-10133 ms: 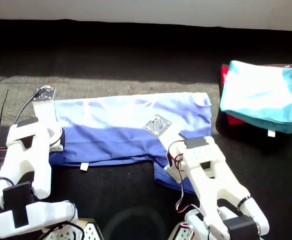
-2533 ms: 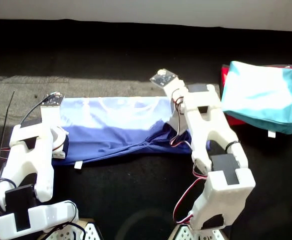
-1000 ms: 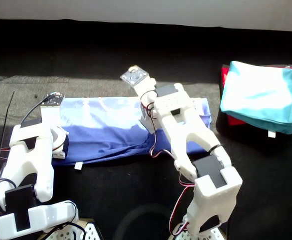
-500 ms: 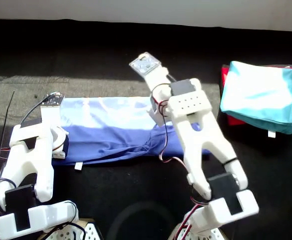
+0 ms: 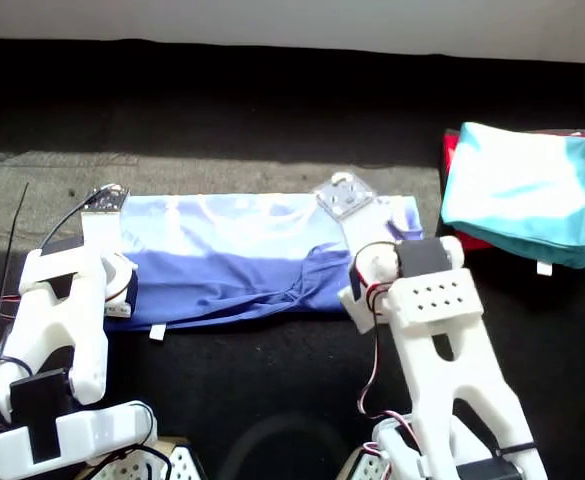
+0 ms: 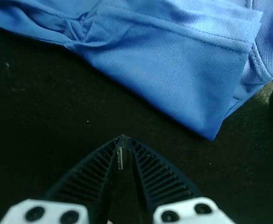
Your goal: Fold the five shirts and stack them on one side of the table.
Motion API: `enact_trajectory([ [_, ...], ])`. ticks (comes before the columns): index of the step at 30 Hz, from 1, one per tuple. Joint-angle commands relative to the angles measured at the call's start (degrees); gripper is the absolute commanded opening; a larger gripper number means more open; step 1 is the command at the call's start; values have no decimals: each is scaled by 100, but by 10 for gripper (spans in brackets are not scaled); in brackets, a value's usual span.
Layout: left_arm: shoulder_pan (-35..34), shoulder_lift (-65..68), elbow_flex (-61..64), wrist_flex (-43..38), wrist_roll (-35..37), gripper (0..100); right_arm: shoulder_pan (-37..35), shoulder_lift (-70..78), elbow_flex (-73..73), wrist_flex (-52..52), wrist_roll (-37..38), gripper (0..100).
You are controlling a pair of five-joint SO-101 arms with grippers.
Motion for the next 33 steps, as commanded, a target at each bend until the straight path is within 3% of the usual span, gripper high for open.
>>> enact_trajectory([
  [1, 40, -57, -295, -88, 35, 10, 444, -453, 708, -593, -273, 9],
  [5, -312, -57, -1095, 519, 44, 30, 1323, -1156, 1587, -1578, -747, 9],
  [11, -1059, 22, -2545, 1582, 413, 242, 2325, -2466, 3240, -2141, -765, 9],
  [15, -1121, 259, -3169, 1846, 475, 225, 2730, -3398, 4110, -2290, -765, 9],
  [19, -927, 1385, -3635, 1881, 484, 224, 2958, -4268, 5349, -2923, -765, 9],
  [24, -954, 2615, -4593, 2215, 738, 224, 2949, -5226, 5578, -2765, -765, 9],
  [33, -857, 3591, -5534, 2233, 721, 224, 2642, -5824, 5701, -2308, -756, 12],
])
